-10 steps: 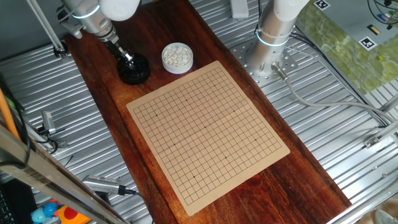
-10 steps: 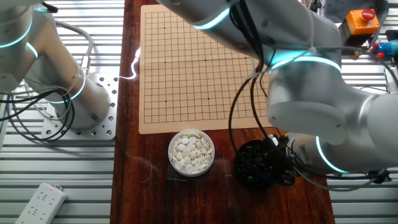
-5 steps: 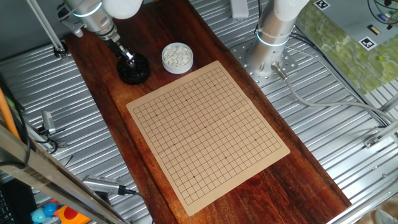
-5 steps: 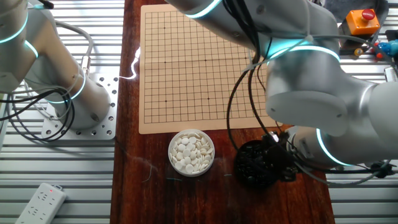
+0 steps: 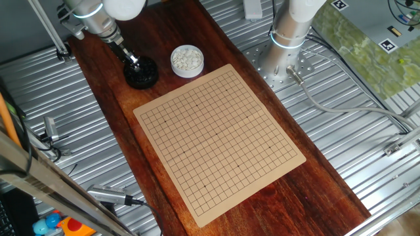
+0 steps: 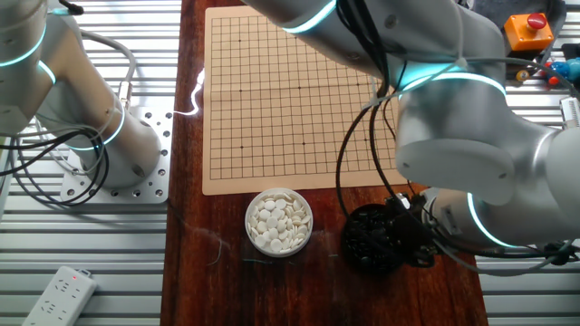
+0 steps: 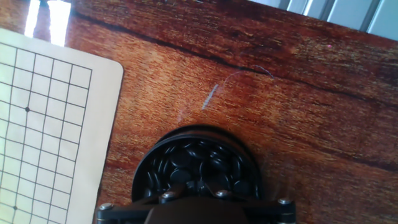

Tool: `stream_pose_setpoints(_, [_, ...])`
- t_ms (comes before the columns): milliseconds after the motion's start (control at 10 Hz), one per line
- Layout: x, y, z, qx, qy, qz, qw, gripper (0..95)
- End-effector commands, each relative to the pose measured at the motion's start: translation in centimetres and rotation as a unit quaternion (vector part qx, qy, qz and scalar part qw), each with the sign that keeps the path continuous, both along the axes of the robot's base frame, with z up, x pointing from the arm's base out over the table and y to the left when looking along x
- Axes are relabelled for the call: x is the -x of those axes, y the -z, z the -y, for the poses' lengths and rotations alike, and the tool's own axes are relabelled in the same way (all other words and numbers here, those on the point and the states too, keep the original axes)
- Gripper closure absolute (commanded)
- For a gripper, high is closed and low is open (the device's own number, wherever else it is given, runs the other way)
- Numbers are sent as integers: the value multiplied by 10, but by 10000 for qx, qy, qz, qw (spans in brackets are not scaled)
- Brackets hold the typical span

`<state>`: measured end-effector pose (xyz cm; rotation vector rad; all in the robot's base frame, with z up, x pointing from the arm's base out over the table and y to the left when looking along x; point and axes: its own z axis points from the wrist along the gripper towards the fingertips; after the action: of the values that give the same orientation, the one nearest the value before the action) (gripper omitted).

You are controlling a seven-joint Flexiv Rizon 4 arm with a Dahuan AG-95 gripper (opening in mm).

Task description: Play the first move as black on the 3-4 point in the upper right corner of the Go board

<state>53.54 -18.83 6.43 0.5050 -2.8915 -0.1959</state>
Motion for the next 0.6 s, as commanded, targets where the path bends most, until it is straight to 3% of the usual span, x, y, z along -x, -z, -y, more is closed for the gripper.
stream_pose_setpoints(100, [-1, 0, 0, -44, -4, -1, 10000, 950])
stream_pose_setpoints(200, [-1, 1, 1, -45, -25, -4, 10000, 950])
stream_pose_setpoints(300, [0, 3, 1, -68, -50, 0, 10000, 760])
stream_pose_setpoints(600, [3, 7, 3, -113, -90, 9, 9999, 760])
